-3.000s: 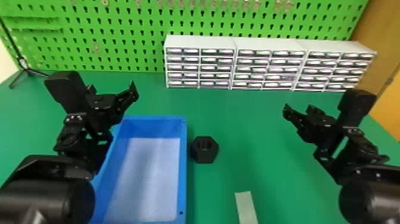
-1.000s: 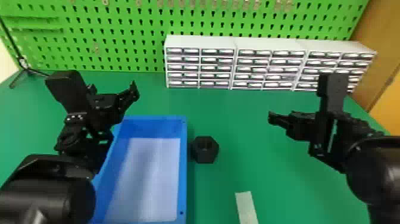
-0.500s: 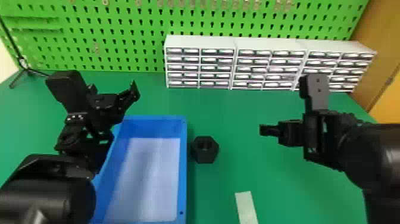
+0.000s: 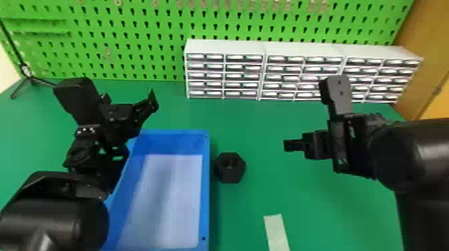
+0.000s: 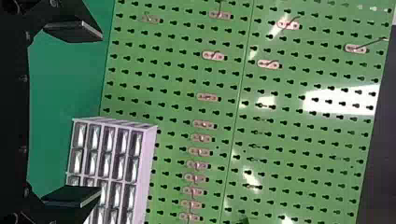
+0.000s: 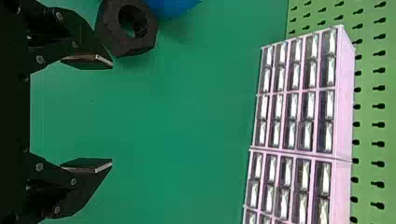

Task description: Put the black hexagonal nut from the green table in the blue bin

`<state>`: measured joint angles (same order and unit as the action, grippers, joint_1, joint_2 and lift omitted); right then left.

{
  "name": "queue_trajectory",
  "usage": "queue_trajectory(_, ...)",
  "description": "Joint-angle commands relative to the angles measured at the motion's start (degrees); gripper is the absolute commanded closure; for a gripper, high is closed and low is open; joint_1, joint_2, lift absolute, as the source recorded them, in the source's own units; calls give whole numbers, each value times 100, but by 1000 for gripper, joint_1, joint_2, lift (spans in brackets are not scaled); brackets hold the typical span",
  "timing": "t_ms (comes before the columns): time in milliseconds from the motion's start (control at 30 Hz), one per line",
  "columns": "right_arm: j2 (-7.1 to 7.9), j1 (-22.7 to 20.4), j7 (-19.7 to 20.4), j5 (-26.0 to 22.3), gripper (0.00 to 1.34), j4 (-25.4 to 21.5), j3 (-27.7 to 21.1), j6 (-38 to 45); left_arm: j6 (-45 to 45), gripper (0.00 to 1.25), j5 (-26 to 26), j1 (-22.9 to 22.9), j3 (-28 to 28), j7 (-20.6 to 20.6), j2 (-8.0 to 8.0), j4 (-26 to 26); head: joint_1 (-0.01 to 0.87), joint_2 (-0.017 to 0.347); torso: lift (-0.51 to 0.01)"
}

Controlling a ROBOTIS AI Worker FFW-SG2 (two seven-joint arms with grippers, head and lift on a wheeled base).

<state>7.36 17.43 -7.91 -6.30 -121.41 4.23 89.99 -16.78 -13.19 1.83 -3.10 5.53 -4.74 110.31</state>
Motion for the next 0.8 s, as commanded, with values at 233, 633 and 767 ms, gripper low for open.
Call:
queue_trajectory(233,2,243,0,-266,510,469,306,9,0,125,0,2,-6,0,0,-1,692,8,-97)
queue_trajectory(633,2,322,0,-337,510,707,579,9,0,125,0,10,-24,0,0,-19,692,8,-97)
queue_trajectory(767,2,349,0,-380,510,742,631,9,0,125,0,10,-24,0,0,-19,692,8,-97)
